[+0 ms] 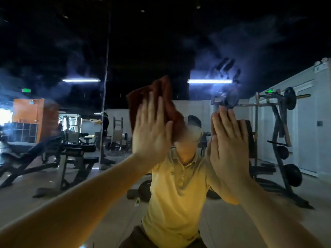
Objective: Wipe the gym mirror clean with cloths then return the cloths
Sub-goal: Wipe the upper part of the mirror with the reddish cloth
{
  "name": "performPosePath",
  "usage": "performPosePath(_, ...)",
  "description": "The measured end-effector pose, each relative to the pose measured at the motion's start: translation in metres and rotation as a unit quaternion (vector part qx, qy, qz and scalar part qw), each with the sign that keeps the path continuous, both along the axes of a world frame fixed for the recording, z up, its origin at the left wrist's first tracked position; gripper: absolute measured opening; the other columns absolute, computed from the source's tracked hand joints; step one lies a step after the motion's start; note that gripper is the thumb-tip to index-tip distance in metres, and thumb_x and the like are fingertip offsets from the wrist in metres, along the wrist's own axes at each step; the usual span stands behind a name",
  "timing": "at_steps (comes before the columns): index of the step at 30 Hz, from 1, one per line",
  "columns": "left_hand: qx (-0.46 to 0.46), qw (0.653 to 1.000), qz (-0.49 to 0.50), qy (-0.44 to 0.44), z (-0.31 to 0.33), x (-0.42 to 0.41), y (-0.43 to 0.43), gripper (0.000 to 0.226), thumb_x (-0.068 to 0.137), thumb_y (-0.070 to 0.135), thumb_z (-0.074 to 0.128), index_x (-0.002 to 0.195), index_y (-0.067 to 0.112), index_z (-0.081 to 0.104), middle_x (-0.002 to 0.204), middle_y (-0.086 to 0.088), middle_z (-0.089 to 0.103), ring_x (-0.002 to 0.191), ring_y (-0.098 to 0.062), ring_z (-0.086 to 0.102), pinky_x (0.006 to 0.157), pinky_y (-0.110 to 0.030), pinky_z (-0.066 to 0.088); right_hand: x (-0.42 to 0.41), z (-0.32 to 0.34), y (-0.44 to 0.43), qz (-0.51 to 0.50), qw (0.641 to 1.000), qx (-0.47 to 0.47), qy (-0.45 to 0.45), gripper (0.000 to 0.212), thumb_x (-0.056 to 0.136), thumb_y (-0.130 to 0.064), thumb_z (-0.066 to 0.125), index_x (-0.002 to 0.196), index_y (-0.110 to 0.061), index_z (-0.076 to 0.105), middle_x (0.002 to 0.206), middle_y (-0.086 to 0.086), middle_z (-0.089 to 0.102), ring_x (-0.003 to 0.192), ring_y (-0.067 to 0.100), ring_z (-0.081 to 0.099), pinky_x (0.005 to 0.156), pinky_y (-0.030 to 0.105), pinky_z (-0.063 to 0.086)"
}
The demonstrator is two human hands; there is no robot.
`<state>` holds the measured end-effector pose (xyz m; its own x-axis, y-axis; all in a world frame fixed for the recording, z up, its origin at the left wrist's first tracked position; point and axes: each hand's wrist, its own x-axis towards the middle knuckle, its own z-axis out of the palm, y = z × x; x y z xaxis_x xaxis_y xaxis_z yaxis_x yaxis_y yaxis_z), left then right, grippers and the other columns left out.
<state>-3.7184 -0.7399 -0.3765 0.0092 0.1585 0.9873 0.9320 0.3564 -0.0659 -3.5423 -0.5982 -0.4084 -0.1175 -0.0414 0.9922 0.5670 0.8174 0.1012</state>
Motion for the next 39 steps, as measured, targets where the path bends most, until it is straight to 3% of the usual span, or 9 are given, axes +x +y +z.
performPosePath(5, -0.085, 0.992, -0.048, 0.080, -0.012, 0.073, 0.053, 0.065, 0.112, 0.039, 0.025, 0.167, 0.009, 0.007, 0.175, -0.018, 0.002, 0.162, -0.031, 0.004, 0.132, -0.046, 0.012, 0.010, -0.003, 0.004, 0.074, 0.997, 0.014, 0.003, 0.057, 0.101, -0.010, 0.036, 0.158, -0.006, 0.039, 0.168, 0.009, 0.033, 0.159, 0.024, 0.021, 0.129, 0.053, 0.018)
performPosePath(9, -0.163, 0.974, -0.010, 0.156, -0.016, 0.019, 0.012, 0.065, 0.111, 0.042, 0.025, 0.168, 0.015, 0.008, 0.175, -0.014, 0.002, 0.160, -0.027, 0.015, 0.131, -0.043, 0.010, 0.002, -0.012, -0.011, 0.024, 0.999, -0.014, 0.026, 0.059, 0.100, -0.018, 0.033, 0.157, -0.003, 0.038, 0.168, 0.013, 0.031, 0.160, 0.026, 0.019, 0.129, 0.052, 0.015)
performPosePath(13, -0.121, 0.990, 0.058, 0.039, -0.060, -0.075, -0.063, 0.066, 0.111, 0.047, 0.014, 0.169, 0.018, -0.002, 0.176, -0.008, -0.008, 0.163, -0.024, -0.004, 0.133, -0.045, 0.004, -0.023, -0.028, -0.032, 0.000, 0.997, -0.062, 0.053, 0.060, 0.105, -0.026, 0.032, 0.161, -0.006, 0.031, 0.172, 0.013, 0.020, 0.161, 0.028, 0.011, 0.130, 0.053, 0.011)
performPosePath(17, -0.091, 0.993, 0.070, -0.026, -0.116, -0.113, -0.107, 0.069, 0.111, 0.043, 0.022, 0.168, 0.014, -0.001, 0.176, -0.008, -0.007, 0.163, -0.023, -0.005, 0.132, -0.039, -0.006, -0.012, -0.058, -0.028, -0.027, 0.999, -0.039, 0.021, 0.061, 0.107, -0.029, 0.029, 0.164, -0.007, 0.025, 0.173, 0.014, 0.017, 0.161, 0.028, 0.011, 0.128, 0.056, 0.014)
performPosePath(25, -0.097, 0.995, -0.026, -0.018, -0.144, 0.025, 0.016, 0.072, 0.112, 0.045, 0.025, 0.168, 0.009, -0.003, 0.175, -0.016, -0.009, 0.163, -0.031, -0.006, 0.131, -0.043, -0.008, 0.038, -0.122, 0.001, -0.018, 0.997, -0.065, -0.044, 0.063, 0.102, -0.023, 0.031, 0.162, -0.003, 0.027, 0.172, 0.015, 0.016, 0.161, 0.032, 0.011, 0.130, 0.051, 0.004)
performPosePath(29, -0.172, 0.979, -0.041, 0.099, -0.147, 0.067, 0.047, 0.069, 0.112, 0.044, 0.027, 0.168, 0.010, 0.003, 0.175, -0.018, -0.003, 0.162, -0.032, 0.006, 0.132, -0.040, -0.005, 0.035, -0.123, -0.006, 0.022, 0.995, -0.092, -0.019, 0.068, 0.094, -0.014, 0.033, 0.162, -0.005, 0.030, 0.172, 0.014, 0.020, 0.161, 0.031, 0.011, 0.130, 0.054, 0.007)
performPosePath(33, -0.229, 0.956, 0.029, 0.179, -0.148, 0.017, 0.010, 0.072, 0.110, 0.051, 0.027, 0.168, 0.019, -0.002, 0.175, -0.009, -0.012, 0.156, -0.026, 0.016, 0.128, -0.037, 0.005, 0.023, -0.127, -0.014, 0.012, 0.993, -0.113, 0.008, 0.069, 0.096, -0.020, 0.034, 0.162, -0.004, 0.028, 0.174, 0.011, 0.014, 0.161, 0.030, 0.008, 0.129, 0.058, 0.011)
performPosePath(36, -0.201, 0.970, 0.067, 0.119, -0.165, -0.051, -0.044, 0.067, 0.112, 0.050, 0.018, 0.169, 0.018, -0.001, 0.175, -0.007, -0.013, 0.163, -0.024, -0.008, 0.131, -0.040, -0.006, 0.007, -0.133, -0.018, -0.014, 0.991, -0.128, 0.026, 0.069, 0.102, -0.027, 0.036, 0.164, -0.003, 0.019, 0.174, 0.014, 0.008, 0.162, 0.030, 0.002, 0.129, 0.057, 0.009)
performPosePath(39, -0.186, 0.976, 0.090, 0.066, -0.186, -0.091, -0.084, 0.065, 0.113, 0.050, 0.016, 0.168, 0.015, 0.006, 0.176, -0.008, -0.011, 0.162, -0.023, -0.011, 0.131, -0.044, -0.001, -0.006, -0.138, -0.025, -0.036, 0.988, -0.145, 0.034, 0.073, 0.105, -0.034, 0.037, 0.165, -0.002, 0.011, 0.174, 0.018, 0.005, 0.162, 0.031, 0.000, 0.130, 0.055, 0.007)
